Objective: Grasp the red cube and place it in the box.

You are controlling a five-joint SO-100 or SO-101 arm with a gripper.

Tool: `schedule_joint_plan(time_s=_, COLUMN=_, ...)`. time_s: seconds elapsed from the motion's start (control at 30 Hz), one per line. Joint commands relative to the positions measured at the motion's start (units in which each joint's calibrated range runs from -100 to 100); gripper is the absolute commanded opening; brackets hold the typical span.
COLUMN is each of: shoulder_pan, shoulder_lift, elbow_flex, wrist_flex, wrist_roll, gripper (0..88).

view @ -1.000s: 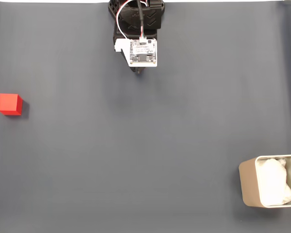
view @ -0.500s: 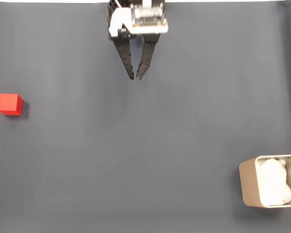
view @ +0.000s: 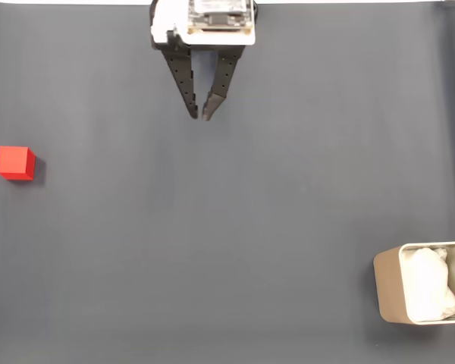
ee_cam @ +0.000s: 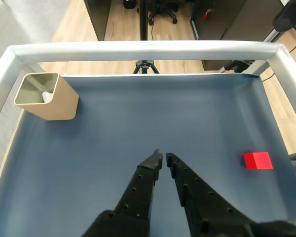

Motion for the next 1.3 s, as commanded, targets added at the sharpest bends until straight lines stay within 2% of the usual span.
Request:
schedule_joint_plan(time_s=0.0, shoulder_pan=2.23, shoulder_lift=2.50, elbow_flex=-5.90, wrist_flex=1.95, wrist_roll=-0.98, gripper=0.0)
schedule_joint_plan(time_s=0.3, shoulder_pan=9.19, shoulder_lift=8.56, elbow_flex=-11.19, wrist_flex=4.99, wrist_roll=-3.03, gripper=0.0)
schedule_joint_plan(time_s=0.7, shoulder_pan=19.70, shoulder_lift=14.11, elbow_flex=-12.20, wrist_flex=4.00, wrist_roll=-2.00, gripper=0.0)
schedule_joint_plan(time_s=0.87, shoulder_pan=23.04, shoulder_lift=16.01, elbow_flex=-11.56, wrist_flex=0.97, wrist_roll=-3.03, gripper=0.0)
schedule_joint_plan(time_s=1.27, shoulder_pan=29.57, shoulder_lift=21.73, elbow_flex=-7.36, wrist_flex=-11.08, wrist_roll=-1.61, gripper=3.0)
